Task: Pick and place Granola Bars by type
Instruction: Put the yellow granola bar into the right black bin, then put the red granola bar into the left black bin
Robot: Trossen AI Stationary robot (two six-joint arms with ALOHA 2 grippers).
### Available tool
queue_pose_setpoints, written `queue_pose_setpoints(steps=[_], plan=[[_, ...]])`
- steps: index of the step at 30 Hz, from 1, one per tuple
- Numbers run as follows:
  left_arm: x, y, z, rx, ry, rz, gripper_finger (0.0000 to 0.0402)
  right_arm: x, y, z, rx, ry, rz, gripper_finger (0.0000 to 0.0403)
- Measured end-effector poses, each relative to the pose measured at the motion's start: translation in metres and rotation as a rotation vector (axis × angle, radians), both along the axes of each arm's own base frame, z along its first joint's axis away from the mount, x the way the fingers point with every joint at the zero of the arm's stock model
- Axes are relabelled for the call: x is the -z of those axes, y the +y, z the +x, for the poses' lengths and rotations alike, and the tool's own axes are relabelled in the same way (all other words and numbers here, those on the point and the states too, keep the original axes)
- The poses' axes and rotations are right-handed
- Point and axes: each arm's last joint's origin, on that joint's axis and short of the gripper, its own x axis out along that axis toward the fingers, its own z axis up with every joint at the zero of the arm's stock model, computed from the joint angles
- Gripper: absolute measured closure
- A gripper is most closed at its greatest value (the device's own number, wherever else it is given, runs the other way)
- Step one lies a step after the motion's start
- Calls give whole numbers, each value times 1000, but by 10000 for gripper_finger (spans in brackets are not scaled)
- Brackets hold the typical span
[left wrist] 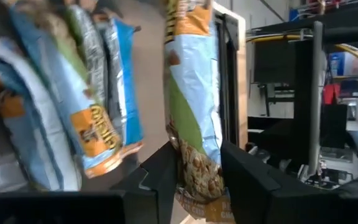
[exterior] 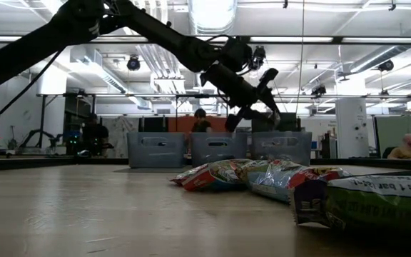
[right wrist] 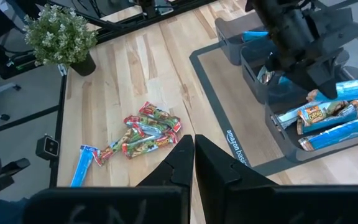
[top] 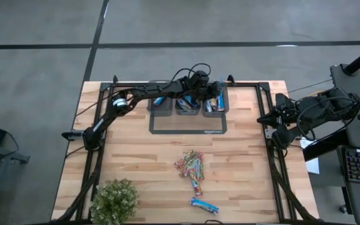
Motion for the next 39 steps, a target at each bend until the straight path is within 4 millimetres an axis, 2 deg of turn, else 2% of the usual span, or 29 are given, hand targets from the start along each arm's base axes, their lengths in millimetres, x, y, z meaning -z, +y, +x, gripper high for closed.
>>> queue_pose_setpoints(steps=[7,11,29,34,39], plan=[[11,-4,-1,-13,21,-42,240,0,0,0,0,-1,1,394],[11,-3,-1,-9,17,-40,225,0,0,0,-2,0,-1,394],[10,-1,-1,17,-6,-68,223,0,0,0,-3,1,-2,394],[16,-1,-6,30,68,-120,223,0,0,0,-4,1,-2,394],[15,0,-7,32,64,-111,223,0,0,0,-4,1,-2,394]])
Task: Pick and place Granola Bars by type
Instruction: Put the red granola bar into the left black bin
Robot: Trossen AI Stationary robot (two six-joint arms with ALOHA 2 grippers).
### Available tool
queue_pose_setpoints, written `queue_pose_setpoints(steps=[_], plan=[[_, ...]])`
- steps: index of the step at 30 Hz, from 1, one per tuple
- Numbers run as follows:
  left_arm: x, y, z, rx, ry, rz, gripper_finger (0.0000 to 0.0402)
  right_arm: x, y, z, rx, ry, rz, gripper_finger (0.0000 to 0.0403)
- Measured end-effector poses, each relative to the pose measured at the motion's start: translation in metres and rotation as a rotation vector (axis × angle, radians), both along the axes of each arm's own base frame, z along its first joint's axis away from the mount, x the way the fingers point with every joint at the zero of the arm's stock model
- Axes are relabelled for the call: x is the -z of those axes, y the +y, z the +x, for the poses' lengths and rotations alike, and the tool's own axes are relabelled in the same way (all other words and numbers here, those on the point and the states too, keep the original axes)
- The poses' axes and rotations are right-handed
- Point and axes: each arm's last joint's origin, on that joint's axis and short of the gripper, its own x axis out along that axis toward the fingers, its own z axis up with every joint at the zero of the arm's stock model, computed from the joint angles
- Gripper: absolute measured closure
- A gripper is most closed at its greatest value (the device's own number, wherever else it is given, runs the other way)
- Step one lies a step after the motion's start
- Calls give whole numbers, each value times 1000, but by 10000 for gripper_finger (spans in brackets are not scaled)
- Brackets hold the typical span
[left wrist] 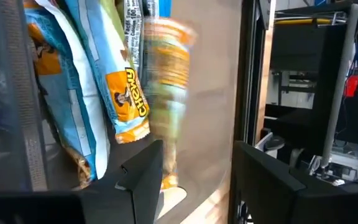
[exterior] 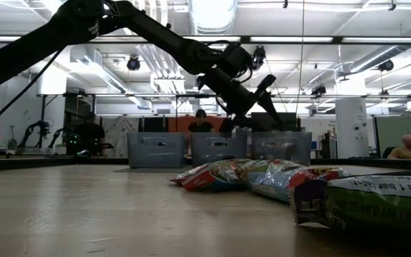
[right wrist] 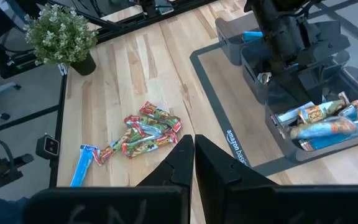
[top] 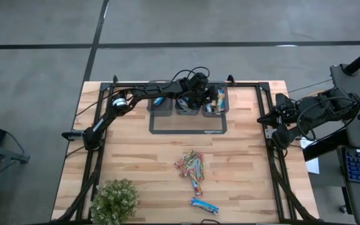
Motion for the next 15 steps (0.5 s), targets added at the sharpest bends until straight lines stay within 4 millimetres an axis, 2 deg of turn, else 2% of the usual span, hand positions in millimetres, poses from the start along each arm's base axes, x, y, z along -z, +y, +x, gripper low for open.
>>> queue_pose_setpoints(steps=[9,15], plan=[[-9,3,1,25,-53,72,223,0,0,0,3,0,4,394],[-46,-2,-7,96,-119,204,230,0,0,0,4,0,5,394]])
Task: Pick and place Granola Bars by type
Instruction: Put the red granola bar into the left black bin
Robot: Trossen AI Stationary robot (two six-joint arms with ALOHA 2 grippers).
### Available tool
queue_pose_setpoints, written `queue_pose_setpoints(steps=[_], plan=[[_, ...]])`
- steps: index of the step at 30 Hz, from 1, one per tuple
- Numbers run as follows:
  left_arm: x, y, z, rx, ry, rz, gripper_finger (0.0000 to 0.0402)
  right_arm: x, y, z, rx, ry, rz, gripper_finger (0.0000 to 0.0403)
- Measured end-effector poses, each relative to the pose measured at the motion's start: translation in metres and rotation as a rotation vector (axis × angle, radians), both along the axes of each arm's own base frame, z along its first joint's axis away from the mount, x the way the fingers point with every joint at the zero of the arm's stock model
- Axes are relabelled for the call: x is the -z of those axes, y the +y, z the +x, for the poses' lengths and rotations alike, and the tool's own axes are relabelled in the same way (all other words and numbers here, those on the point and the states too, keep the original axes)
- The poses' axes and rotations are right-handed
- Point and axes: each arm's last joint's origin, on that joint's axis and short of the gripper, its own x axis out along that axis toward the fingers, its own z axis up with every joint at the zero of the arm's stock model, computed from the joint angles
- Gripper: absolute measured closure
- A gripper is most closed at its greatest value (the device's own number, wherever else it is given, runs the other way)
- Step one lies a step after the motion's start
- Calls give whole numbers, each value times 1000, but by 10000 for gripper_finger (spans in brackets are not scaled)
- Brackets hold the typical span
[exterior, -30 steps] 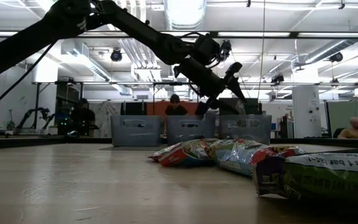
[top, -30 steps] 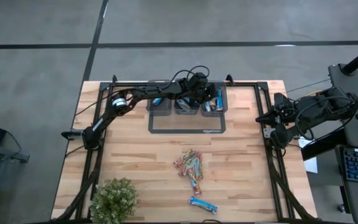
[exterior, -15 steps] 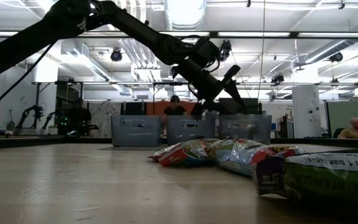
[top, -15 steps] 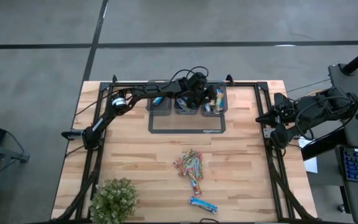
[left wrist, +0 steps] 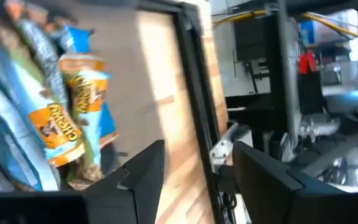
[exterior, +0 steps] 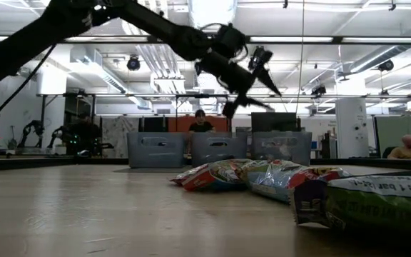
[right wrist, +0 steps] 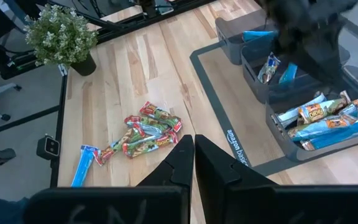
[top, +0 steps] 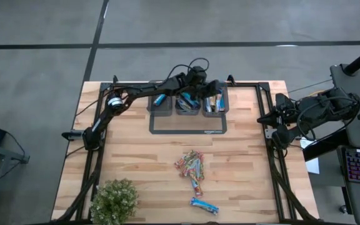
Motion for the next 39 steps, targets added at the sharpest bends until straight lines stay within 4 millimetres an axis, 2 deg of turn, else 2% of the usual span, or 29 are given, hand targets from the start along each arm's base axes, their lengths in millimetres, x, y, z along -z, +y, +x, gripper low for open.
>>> queue_pose_setpoints(steps=[3,12,18,22,28,32,35,39], plan=[[-20,-6,-5,34,-27,86,255,0,0,0,0,0,0,394],[-74,-37,-20,138,-98,301,392,0,0,0,0,0,0,394],[-105,-72,-29,250,-135,471,401,0,0,1,-1,2,-3,394],[-124,-109,-37,357,-170,609,401,0,0,1,-1,4,-4,394],[-136,-172,-51,515,-210,754,401,1,2,4,0,13,-7,394],[-134,-207,-66,513,-182,826,401,1,3,7,-1,22,-10,394],[-125,-224,-77,473,-220,851,401,3,4,11,-1,37,-16,394],[-115,-235,-100,430,-335,853,401,5,7,18,-1,60,-25,394]])
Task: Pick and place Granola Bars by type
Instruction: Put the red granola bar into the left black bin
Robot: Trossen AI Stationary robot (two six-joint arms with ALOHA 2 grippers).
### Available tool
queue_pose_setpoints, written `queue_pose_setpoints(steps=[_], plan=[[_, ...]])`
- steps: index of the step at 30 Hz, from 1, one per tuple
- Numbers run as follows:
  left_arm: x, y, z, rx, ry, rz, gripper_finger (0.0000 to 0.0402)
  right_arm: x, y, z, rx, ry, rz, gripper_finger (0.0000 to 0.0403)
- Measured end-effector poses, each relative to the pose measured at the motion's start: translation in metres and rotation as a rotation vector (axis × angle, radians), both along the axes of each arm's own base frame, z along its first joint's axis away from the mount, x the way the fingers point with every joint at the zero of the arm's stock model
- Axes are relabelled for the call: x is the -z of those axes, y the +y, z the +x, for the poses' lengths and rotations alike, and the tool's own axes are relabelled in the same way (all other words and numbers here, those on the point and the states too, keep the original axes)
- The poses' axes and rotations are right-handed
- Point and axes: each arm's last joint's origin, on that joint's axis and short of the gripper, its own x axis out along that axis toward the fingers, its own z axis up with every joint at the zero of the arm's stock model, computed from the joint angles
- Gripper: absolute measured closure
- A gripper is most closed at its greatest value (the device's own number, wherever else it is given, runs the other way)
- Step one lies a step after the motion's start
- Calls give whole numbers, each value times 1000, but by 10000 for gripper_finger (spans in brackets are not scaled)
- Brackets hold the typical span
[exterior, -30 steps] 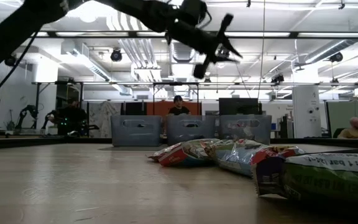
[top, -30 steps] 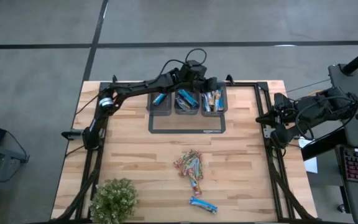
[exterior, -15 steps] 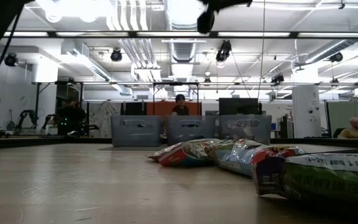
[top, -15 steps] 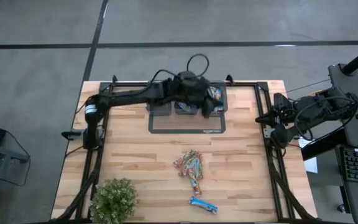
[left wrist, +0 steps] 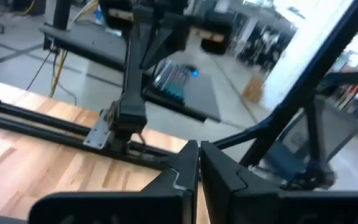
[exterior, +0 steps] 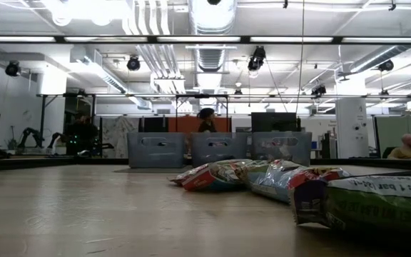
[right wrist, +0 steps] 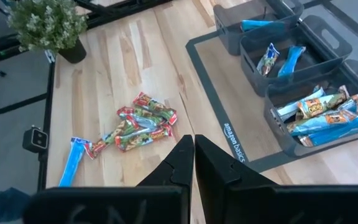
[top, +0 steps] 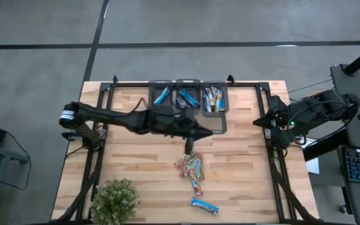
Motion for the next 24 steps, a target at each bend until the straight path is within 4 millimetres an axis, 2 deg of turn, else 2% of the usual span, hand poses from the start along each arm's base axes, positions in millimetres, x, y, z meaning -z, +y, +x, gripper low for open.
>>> queue_pose_setpoints(steps=[9,15,20,24], plan=[[13,2,-67,-63,-2,64,401,4,8,20,2,45,-15,394],[17,7,-104,-84,-20,66,401,7,14,36,1,60,-20,394],[18,9,-123,-106,-6,69,401,8,19,51,0,42,-12,394],[19,11,-129,-123,41,80,401,9,24,62,10,39,4,394]])
